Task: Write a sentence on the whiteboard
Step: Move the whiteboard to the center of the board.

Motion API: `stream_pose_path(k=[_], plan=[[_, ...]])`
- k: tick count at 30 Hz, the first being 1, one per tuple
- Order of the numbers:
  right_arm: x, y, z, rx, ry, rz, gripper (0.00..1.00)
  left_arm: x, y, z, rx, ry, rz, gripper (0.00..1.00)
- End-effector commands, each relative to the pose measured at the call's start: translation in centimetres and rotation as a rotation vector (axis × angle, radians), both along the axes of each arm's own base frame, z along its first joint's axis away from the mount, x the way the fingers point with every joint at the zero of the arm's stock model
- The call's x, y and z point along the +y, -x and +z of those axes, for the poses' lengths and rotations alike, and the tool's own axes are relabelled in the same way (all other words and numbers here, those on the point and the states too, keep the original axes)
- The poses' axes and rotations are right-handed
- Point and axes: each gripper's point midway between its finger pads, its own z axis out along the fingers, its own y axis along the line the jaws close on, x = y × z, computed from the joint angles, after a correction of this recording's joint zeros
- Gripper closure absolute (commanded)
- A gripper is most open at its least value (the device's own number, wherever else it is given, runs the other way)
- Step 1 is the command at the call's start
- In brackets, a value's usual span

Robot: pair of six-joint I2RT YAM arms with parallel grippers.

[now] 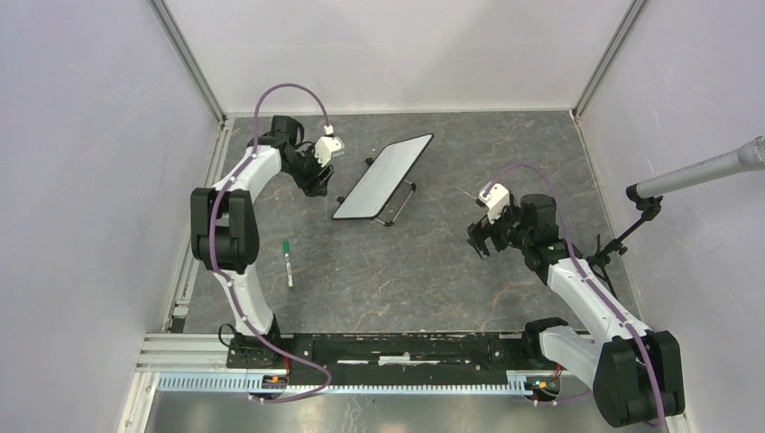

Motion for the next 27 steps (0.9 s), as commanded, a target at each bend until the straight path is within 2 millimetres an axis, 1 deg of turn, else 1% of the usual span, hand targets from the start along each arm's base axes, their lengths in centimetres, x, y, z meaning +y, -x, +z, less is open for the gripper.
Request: stream_pose_path(k=[1, 4, 7, 9, 12, 15, 17, 20, 24, 27], plan=[[0.1, -0.1, 0.9, -0.044, -0.016, 0.017, 0.02, -1.4, -1.7, 0.9, -0.127, -0.015, -0.310, 0.39], [0.1, -0.1, 0.9, -0.047, -0.017, 0.015, 0.02, -2.0, -2.0, 0.1, -0.123, -0.047, -0.409, 0.39], [0.0, -0.1, 1.1, -0.047, -0.026, 0.014, 0.03, -2.6, -1.5, -0.8, -0.089, -0.046, -0.461, 0.40], [0.1, -0.1, 1.2, -0.047, -0.037, 0.019, 0.02, -3.0, -0.5, -1.8, -0.063, -0.056, -0.503, 0.41], [0.2, -0.1, 1.4, -0.044, -0.047, 0.022, 0.03, -3.7, 1.3, -3.1, -0.029, -0.067, -0.550, 0.44], [0.2, -0.1, 1.5, -0.042, -0.060, 0.025, 0.03, -4.4, 2.8, -4.0, 0.007, -0.072, -0.577, 0.51], [0.2, 0.0, 1.7, -0.043, -0.071, 0.028, 0.02, -4.9, 3.7, -4.4, 0.024, -0.065, -0.590, 0.55], [0.0, -0.1, 2.0, -0.042, -0.083, 0.023, 0.02, -5.8, 5.2, -4.7, 0.054, -0.052, -0.601, 0.64], [-0.3, -0.1, 2.3, -0.045, -0.095, 0.011, 0.02, -7.7, 7.7, -4.9, 0.092, -0.029, -0.610, 0.76], [-0.5, -0.1, 2.6, -0.046, -0.099, 0.006, 0.02, -9.3, 9.0, -5.0, 0.075, -0.011, -0.613, 0.78]])
